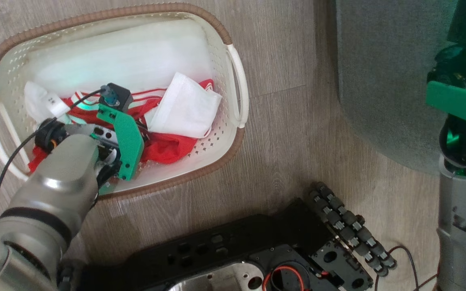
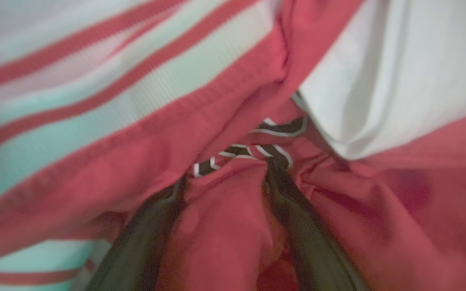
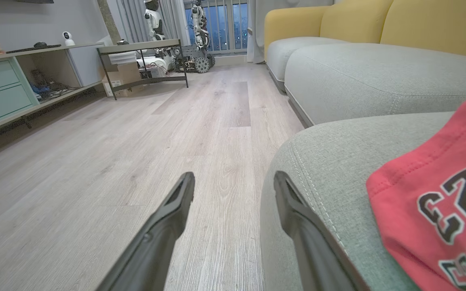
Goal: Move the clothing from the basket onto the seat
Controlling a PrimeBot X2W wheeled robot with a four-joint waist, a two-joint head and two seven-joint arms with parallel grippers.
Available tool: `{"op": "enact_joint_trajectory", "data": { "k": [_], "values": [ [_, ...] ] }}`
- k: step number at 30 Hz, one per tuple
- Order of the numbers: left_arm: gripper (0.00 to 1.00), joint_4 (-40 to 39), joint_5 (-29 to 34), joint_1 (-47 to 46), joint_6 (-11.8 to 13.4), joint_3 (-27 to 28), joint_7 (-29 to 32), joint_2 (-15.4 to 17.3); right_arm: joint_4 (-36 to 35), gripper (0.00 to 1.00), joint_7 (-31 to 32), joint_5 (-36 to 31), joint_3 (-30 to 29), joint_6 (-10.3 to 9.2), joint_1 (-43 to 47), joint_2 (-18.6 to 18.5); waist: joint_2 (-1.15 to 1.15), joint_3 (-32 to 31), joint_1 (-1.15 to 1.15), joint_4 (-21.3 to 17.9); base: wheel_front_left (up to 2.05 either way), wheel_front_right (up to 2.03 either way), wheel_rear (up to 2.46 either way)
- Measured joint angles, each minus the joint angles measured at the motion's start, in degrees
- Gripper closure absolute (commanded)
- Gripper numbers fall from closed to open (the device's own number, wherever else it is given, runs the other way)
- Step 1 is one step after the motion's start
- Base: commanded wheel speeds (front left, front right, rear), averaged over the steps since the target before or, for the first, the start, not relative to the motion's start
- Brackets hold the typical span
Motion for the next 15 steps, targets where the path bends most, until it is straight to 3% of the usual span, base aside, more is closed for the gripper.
{"op": "enact_joint_trajectory", "data": {
  "k": [12, 13, 14, 15],
  "values": [
    [0.0, 0.89, -2.01, -0.65, -0.41, -2.4, -1.97, 0.55, 0.0, 0.0, 0.0, 0.0, 0.0, 0.0, 0.0, 0.78, 0.0, 0.69, 0.0, -0.78, 0.0, 0.0, 0.0],
    [0.05, 0.89, -2.31, -0.65, -0.41, -2.52, -1.97, 0.57, 0.0, 0.0, 0.0, 0.0, 0.0, -0.01, 0.0, 0.8, 0.0, 0.67, 0.0, -0.81, 0.0, 0.0, 0.0],
    [0.41, 0.88, -2.6, -0.65, -0.41, -2.68, -1.98, 0.59, 0.01, 0.0, 0.0, 0.0, 0.0, 0.0, 0.0, 0.82, 0.0, 0.64, 0.0, -0.84, 0.0, 0.0, 0.0],
    [0.96, 0.78, -2.81, -0.65, -0.41, -2.87, -2.01, 0.65, 0.03, 0.0, 0.0, 0.0, 0.0, 0.0, 0.0, 0.85, 0.0, 0.6, 0.0, -0.87, 0.0, 0.0, 0.0]
  ]
}}
